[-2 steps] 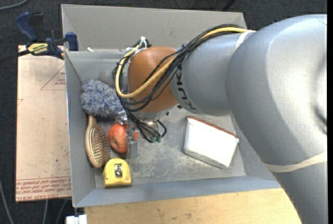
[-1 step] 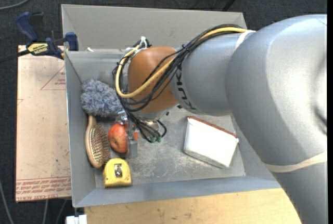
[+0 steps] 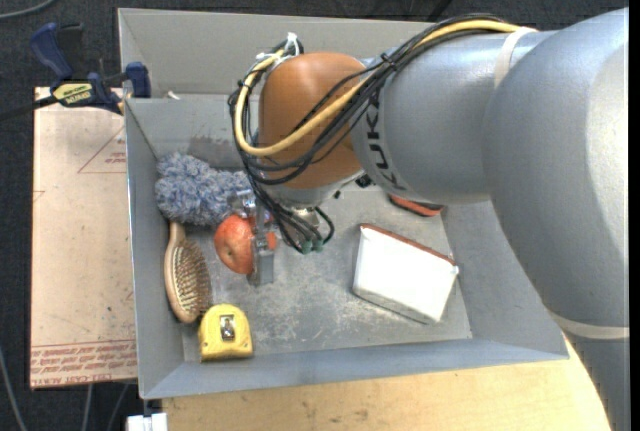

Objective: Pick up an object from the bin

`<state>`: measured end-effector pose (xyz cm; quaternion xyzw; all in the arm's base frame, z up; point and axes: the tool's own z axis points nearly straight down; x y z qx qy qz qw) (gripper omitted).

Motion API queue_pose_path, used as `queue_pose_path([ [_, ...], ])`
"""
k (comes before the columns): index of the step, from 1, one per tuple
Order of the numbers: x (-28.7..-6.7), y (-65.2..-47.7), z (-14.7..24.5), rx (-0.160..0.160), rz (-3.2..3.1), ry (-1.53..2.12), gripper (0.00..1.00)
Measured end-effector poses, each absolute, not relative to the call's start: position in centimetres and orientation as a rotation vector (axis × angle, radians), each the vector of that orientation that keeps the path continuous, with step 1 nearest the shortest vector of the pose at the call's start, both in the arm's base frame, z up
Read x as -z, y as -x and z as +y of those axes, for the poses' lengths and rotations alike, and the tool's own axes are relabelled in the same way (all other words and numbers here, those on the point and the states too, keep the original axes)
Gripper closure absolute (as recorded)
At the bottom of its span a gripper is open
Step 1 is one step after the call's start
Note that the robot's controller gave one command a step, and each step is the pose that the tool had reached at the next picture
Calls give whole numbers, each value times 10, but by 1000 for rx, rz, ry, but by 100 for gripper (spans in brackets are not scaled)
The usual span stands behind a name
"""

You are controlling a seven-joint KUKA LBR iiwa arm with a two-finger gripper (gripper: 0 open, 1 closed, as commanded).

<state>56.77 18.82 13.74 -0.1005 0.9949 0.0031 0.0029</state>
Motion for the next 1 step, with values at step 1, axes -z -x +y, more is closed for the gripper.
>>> queue_pose_path([
  [1,-137,-568,188,-10,3120,314,100],
])
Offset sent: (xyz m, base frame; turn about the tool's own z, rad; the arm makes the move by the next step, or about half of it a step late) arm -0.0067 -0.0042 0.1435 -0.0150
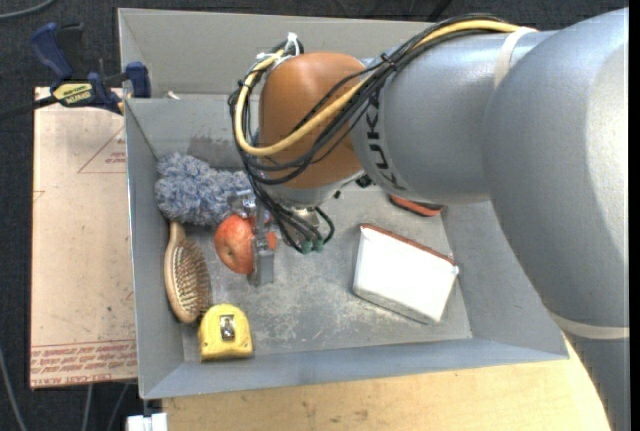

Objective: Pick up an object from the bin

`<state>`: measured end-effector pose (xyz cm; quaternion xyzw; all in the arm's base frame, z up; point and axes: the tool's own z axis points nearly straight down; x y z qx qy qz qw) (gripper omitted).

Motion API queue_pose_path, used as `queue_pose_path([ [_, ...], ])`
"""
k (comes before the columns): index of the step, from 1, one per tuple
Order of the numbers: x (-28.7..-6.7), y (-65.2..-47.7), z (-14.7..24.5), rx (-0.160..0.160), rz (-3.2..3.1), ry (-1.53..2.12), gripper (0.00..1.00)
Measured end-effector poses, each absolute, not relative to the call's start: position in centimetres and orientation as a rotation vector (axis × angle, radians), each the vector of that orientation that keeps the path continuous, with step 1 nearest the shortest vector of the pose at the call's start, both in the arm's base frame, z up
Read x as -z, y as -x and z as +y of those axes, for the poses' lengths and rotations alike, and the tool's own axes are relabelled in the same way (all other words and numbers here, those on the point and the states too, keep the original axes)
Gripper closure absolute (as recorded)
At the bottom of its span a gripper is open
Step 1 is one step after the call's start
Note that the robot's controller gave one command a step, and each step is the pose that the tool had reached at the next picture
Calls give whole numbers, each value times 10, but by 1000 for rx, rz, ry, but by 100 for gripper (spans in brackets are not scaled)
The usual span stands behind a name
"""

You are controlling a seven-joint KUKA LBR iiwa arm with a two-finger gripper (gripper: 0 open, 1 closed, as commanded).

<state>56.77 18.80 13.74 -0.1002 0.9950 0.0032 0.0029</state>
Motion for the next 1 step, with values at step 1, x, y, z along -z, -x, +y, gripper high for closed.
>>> queue_pose_path([
  [1,-282,-562,185,-12,3112,337,100],
])
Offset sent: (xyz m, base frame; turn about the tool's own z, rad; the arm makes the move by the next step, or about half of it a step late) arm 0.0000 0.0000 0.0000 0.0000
